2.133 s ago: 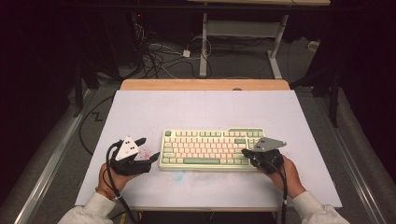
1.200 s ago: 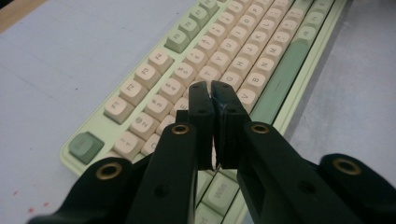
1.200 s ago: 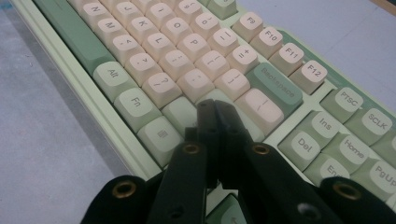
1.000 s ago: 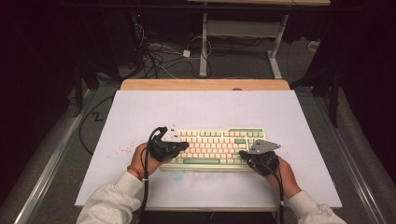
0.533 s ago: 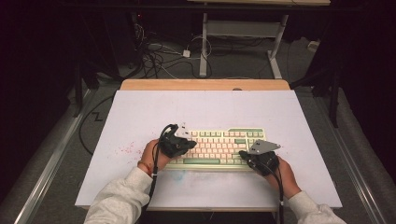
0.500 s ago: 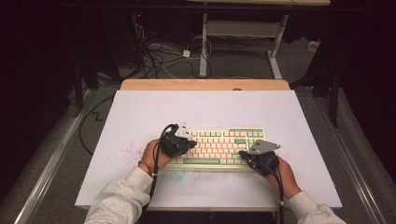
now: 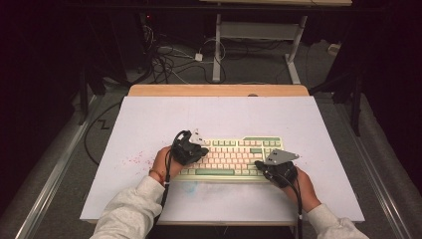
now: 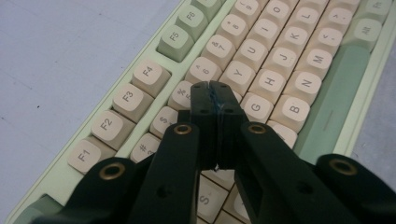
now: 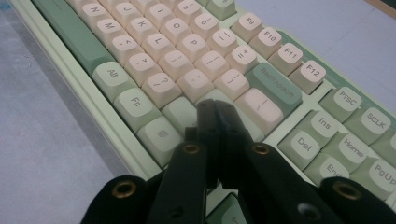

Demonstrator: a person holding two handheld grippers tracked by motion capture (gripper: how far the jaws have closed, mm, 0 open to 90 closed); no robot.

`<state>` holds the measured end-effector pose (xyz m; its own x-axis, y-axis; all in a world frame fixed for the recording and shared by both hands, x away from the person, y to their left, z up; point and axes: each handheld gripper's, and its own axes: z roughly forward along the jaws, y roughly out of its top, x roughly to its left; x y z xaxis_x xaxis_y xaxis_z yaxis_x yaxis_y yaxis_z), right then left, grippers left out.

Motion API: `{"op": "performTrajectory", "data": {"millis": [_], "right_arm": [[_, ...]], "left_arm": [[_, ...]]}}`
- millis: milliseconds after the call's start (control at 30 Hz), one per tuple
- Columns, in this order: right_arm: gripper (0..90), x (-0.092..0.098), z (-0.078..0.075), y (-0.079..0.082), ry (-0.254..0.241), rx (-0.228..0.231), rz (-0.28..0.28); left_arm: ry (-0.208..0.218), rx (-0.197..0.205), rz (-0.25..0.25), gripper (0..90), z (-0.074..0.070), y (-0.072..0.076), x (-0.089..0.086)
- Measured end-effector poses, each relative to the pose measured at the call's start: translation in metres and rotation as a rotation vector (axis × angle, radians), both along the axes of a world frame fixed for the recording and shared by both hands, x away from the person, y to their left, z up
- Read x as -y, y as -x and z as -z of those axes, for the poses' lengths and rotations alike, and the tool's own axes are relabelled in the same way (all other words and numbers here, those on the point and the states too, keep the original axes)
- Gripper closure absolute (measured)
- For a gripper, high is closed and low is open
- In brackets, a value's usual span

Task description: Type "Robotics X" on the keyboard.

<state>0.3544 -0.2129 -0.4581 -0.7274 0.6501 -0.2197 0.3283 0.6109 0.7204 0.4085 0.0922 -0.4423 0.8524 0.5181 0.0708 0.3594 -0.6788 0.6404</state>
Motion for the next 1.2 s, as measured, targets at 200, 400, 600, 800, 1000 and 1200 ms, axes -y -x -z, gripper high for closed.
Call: {"op": "performTrajectory", "data": {"millis": [200,400,600,800,1000,1200], "right_arm": [[90.0,0.000,0.000,0.000,0.001,0.002,0.000],[90.0,0.000,0.000,0.000,-0.001,-0.001,0.002],[90.0,0.000,0.000,0.000,-0.001,0.000,0.002],[87.0,0.002,-0.005,0.002,-0.017,0.004,-0.006],[87.7,0.008,-0.020,0.010,-0.062,0.057,0.001],[87.7,0.012,-0.026,0.014,-0.086,0.074,0.001]], "left_arm": [[-0.014,0.002,0.001,86.4,0.001,-0.001,0.001],[-0.018,0.008,0.000,86.3,0.001,-0.001,0.002],[-0.024,-0.005,-0.002,86.5,0.004,-0.003,0.002],[0.015,0.040,0.006,86.2,-0.005,0.003,-0.002],[0.047,0.116,0.001,86.1,-0.019,0.013,-0.011],[0.086,0.175,0.003,84.5,-0.028,0.024,-0.020]]}}
